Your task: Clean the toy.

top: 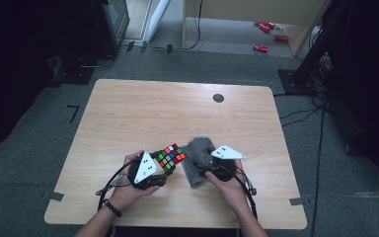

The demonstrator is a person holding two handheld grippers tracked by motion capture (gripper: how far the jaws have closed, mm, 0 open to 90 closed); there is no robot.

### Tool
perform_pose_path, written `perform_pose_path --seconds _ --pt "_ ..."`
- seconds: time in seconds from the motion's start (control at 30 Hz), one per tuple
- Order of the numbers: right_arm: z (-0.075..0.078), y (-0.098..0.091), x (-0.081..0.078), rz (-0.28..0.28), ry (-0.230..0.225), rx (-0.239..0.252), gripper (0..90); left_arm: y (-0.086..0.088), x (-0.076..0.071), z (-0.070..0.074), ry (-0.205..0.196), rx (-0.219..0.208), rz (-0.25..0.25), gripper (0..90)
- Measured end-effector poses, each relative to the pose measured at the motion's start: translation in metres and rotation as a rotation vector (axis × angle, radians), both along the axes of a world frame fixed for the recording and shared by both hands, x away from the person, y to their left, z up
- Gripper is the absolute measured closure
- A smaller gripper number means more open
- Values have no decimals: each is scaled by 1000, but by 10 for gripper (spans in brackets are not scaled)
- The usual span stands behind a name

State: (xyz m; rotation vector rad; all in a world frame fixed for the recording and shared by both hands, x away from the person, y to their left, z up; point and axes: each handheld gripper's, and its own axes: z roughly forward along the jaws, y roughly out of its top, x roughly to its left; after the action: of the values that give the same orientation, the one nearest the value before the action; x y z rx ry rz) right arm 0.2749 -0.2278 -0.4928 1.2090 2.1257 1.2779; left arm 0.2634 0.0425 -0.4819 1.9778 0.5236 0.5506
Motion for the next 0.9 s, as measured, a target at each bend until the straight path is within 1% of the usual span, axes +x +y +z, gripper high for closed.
perform_pose_path --seconds 0.07,0.1,0.17,0.2,0.3,0.37,0.4,0.43,0.5,0.57,0.63,0.67,0.77,0.83,0.87,0.9 --pt "-9 4 3 12 29 -75 337 1 1 1 20 -16 -2 338" --pt "-12 6 4 19 36 -104 364 2 2 1 30 -21 0 338" --pt "-18 8 4 12 39 -150 418 5 4 1 48 -34 2 338" --pt "-19 9 4 2 43 -159 456 6 4 2 58 -44 5 338" --pt "-18 5 5 -5 60 -132 595 9 7 3 82 -67 9 338" --pt "-15 3 4 6 61 -121 645 9 7 3 90 -70 7 338" --pt "-12 2 4 12 61 -110 658 9 8 3 93 -68 6 338" --pt "-10 1 3 12 52 -91 667 9 8 2 97 -67 5 338" --pt "-1 0 0 16 14 -50 676 8 8 2 105 -64 1 338" --pt "9 1 -5 30 -44 -9 678 7 8 1 107 -62 -6 339" --pt "21 2 -12 58 -104 50 679 6 8 1 109 -60 -13 339" --pt "28 3 -17 79 -143 90 679 6 7 0 109 -58 -16 339" --pt "43 5 -27 124 -215 167 679 4 6 -1 108 -48 -33 339" --pt "49 7 -32 159 -239 218 678 1 5 -2 109 -41 -45 339" --pt "50 9 -33 181 -244 246 678 0 4 -2 107 -38 -52 339" --pt "51 10 -34 204 -237 272 677 -2 3 -3 104 -30 -61 339"
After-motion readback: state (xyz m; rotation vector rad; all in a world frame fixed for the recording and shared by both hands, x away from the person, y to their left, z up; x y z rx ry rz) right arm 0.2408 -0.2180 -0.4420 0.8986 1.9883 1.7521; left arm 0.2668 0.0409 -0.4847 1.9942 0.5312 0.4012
